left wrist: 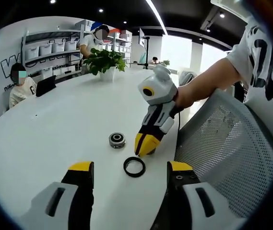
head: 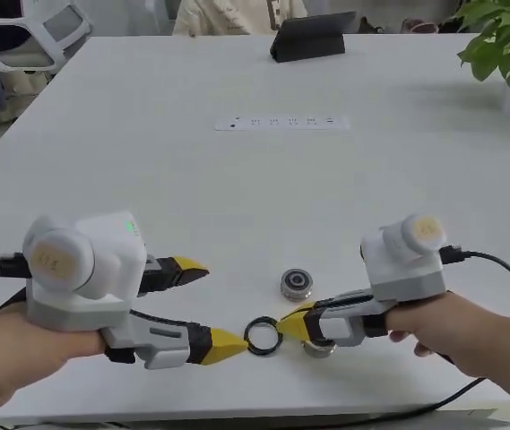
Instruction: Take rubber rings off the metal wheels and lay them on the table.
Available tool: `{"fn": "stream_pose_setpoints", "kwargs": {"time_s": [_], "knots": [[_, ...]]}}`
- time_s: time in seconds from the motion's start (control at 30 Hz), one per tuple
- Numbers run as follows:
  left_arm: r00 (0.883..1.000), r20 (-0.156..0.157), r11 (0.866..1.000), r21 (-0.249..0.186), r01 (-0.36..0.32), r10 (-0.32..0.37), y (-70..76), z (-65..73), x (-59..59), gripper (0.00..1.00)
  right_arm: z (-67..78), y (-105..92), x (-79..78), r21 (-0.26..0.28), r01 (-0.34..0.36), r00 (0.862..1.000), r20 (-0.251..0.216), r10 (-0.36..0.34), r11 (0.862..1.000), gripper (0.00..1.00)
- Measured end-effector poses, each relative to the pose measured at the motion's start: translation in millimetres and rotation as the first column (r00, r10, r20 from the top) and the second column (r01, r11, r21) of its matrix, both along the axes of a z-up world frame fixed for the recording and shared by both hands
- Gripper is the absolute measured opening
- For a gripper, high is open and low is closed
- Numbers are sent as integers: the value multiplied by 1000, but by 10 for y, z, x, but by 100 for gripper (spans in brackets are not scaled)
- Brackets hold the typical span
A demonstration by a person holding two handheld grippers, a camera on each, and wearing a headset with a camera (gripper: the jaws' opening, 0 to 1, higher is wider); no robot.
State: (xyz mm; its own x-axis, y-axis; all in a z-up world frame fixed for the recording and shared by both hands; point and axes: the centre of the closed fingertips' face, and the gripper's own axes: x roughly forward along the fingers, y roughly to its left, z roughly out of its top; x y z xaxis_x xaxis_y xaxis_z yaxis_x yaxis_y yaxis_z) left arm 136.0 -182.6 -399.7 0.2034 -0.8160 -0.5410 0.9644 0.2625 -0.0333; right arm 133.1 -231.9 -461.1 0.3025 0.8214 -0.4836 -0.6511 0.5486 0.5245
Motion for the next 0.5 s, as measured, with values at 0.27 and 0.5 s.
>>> {"fn": "stream_pose_setpoints", "kwargs": {"time_s": [0.27,0.5], "knots": [[1000,2,1000,-4,1,-1,-9,20,-1,59,46,-34,27,6,14,1000,15,-14,1000,5],[1000,0,1000,-3,3,-3,-16,20,-14,59,135,-82,49,27,36,999,40,-37,999,7]]}}
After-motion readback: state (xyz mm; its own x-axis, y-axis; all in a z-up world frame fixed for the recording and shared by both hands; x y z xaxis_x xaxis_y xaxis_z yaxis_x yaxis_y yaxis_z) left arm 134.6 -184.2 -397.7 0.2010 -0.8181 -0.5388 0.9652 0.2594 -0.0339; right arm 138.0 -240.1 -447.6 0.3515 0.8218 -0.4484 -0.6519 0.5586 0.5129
